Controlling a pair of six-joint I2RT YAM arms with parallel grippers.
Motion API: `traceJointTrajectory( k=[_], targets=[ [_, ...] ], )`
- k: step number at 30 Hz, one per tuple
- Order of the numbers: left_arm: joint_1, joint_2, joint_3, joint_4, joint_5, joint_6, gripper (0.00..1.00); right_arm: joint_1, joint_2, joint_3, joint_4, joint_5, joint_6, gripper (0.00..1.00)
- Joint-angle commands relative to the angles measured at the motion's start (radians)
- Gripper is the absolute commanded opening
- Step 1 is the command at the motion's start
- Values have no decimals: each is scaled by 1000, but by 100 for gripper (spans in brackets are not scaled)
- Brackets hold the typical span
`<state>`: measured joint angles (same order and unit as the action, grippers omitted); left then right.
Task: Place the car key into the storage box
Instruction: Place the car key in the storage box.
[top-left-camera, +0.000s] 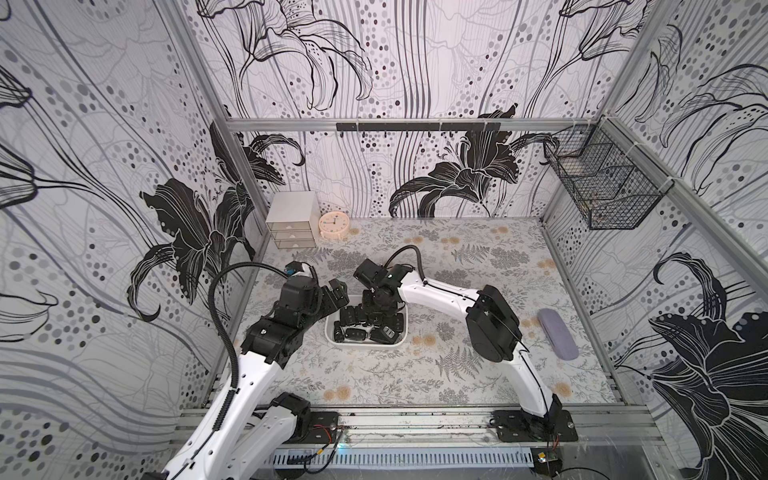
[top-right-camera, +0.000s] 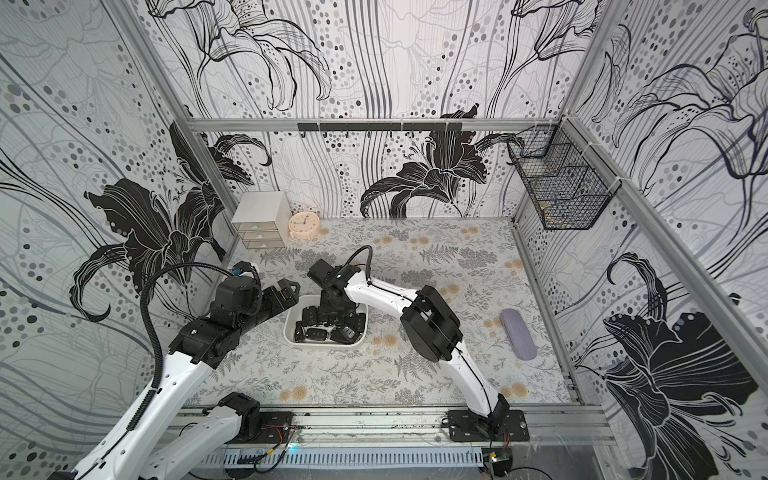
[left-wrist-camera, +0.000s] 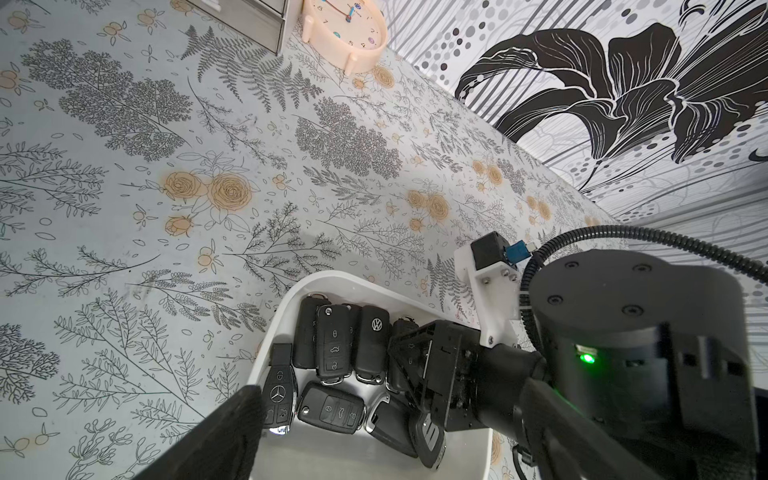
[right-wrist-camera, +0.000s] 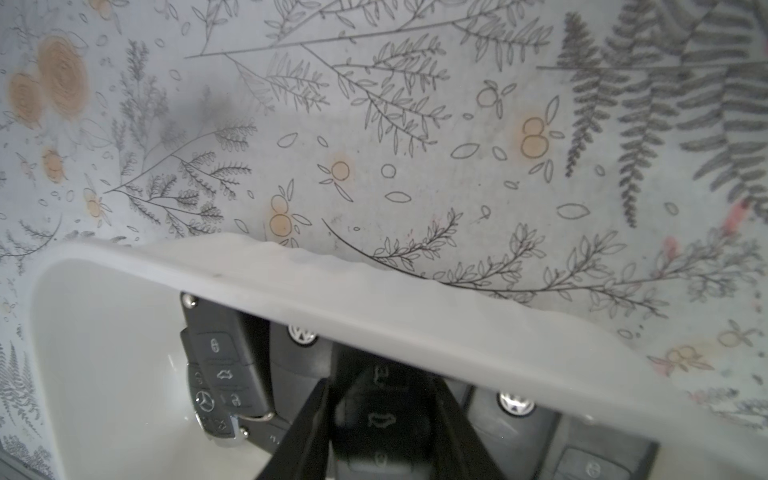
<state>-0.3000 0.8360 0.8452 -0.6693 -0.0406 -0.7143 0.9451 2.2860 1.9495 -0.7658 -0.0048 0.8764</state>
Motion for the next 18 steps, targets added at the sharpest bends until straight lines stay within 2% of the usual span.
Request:
traceJointTrajectory(
  k=[1,9,12,18],
  targets=[
    [6,-10,-8,-7,-7,6,99,4,18,39,-34,14,9,47],
    [7,-2,-11,5,-3,8,99,4,-57,2,-22,32,-71,57],
    [7,6,-14,17,6,9,99,4,-96,-22,-32,29,-159,59],
    [7,24,-17,36,27,22,99,4,-219,-185,20,-19,-372,62]
  ],
)
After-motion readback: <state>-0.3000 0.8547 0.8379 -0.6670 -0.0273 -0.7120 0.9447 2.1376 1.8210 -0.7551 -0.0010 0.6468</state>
